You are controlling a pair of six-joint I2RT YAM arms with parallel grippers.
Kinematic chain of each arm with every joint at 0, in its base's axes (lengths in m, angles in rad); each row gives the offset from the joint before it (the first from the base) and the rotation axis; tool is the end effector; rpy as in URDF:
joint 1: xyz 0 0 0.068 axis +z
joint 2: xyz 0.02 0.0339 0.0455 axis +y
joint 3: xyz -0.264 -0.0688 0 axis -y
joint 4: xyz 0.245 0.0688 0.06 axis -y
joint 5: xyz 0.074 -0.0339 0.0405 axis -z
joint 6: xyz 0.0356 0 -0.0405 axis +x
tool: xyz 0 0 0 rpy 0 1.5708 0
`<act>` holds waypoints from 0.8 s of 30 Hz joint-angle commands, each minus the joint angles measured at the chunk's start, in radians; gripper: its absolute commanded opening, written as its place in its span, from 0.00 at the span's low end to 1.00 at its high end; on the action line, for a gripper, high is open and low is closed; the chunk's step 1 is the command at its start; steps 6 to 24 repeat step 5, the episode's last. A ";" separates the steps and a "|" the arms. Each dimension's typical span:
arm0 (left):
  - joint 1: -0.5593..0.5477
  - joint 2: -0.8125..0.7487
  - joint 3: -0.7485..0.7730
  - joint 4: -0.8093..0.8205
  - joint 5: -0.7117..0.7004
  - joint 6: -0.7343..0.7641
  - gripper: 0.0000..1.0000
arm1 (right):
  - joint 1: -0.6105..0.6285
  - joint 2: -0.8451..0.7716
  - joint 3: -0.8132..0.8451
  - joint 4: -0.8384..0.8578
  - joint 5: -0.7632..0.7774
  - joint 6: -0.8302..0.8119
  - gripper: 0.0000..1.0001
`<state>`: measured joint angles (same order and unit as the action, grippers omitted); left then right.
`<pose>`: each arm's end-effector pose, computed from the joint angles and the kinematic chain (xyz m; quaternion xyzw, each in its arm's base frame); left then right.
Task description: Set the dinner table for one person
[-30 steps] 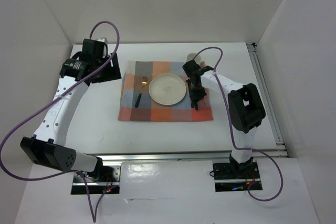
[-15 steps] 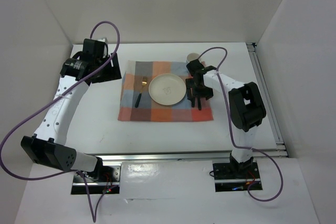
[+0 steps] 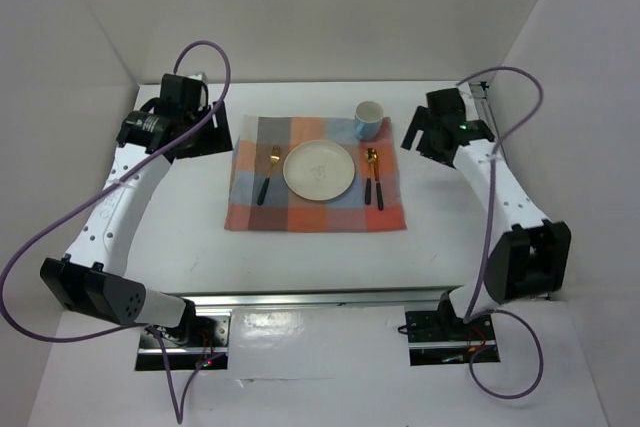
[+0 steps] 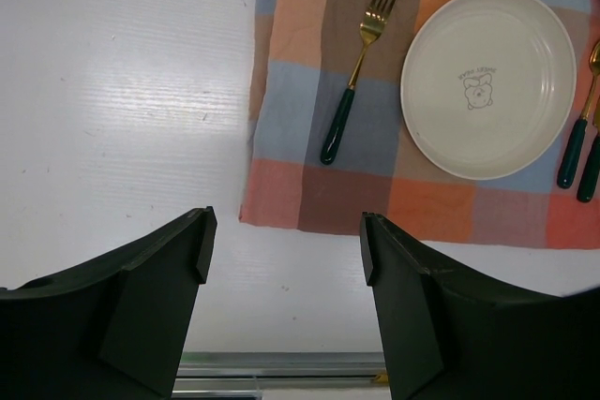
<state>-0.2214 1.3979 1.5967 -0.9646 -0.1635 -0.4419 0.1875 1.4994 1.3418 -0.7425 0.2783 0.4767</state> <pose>0.2760 -0.0562 0.4051 -0.1327 0.9079 -0.0561 0.3936 0.3160 0.0500 0.3128 0.1799 0.9188 -0.0176 0.3508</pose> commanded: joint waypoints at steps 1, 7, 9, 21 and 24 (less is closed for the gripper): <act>-0.009 0.001 0.028 0.023 -0.030 0.008 0.80 | -0.059 -0.109 -0.075 0.019 0.009 0.062 1.00; -0.009 0.001 0.028 0.033 -0.039 -0.014 0.79 | -0.089 -0.206 -0.125 0.044 0.030 0.062 1.00; -0.009 0.001 0.028 0.033 -0.039 -0.014 0.79 | -0.089 -0.206 -0.125 0.044 0.030 0.062 1.00; -0.009 0.001 0.028 0.033 -0.039 -0.014 0.79 | -0.089 -0.206 -0.125 0.044 0.030 0.062 1.00; -0.009 0.001 0.028 0.033 -0.039 -0.014 0.79 | -0.089 -0.206 -0.125 0.044 0.030 0.062 1.00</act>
